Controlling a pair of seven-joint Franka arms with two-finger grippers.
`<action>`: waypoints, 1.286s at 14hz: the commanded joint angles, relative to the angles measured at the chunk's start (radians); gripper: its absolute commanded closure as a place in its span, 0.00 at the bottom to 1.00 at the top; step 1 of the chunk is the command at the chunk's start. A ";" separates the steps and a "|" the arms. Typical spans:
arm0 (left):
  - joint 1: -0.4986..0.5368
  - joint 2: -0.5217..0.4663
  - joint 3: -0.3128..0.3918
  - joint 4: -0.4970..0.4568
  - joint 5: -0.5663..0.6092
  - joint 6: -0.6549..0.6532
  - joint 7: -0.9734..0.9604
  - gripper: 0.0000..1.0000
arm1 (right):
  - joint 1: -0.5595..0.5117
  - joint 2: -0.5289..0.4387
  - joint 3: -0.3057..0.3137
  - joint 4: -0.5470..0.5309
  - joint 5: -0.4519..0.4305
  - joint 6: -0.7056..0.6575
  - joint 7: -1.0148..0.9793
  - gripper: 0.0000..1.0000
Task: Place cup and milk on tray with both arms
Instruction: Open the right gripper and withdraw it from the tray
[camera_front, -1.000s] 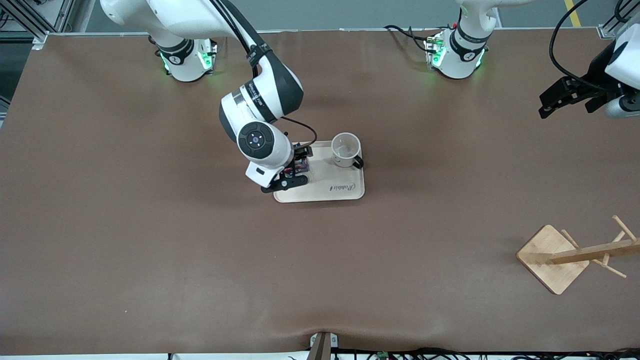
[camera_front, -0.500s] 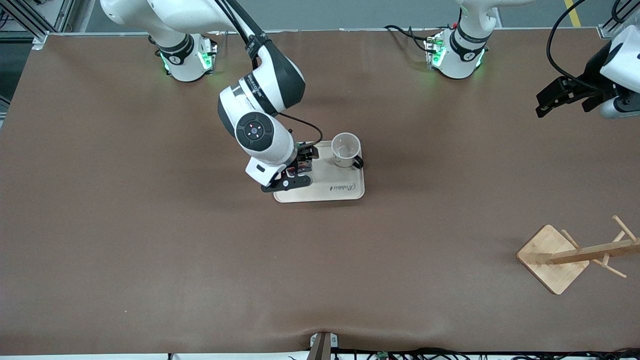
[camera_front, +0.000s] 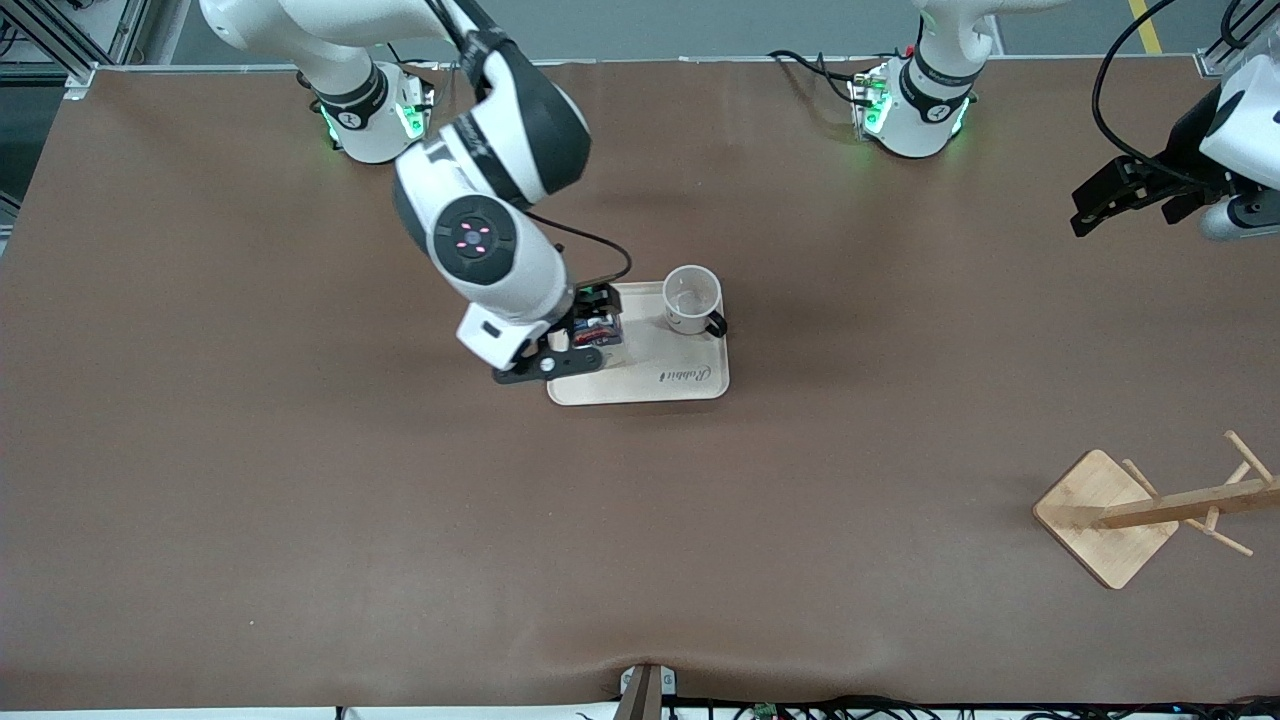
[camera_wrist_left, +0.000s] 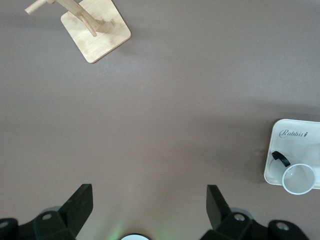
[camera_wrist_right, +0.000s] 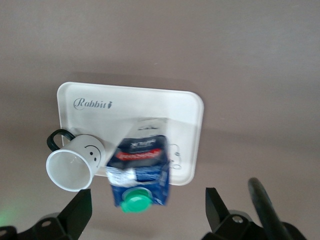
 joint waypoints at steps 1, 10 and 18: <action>0.000 -0.015 0.002 -0.002 -0.009 -0.013 -0.003 0.00 | -0.120 -0.029 0.013 0.119 -0.016 -0.157 0.008 0.00; -0.004 -0.009 0.001 0.015 -0.006 -0.036 -0.009 0.00 | -0.410 -0.276 0.003 0.073 -0.097 -0.276 -0.090 0.00; -0.008 0.005 0.001 0.032 -0.011 -0.032 -0.014 0.00 | -0.532 -0.508 0.002 -0.186 -0.236 -0.172 -0.315 0.00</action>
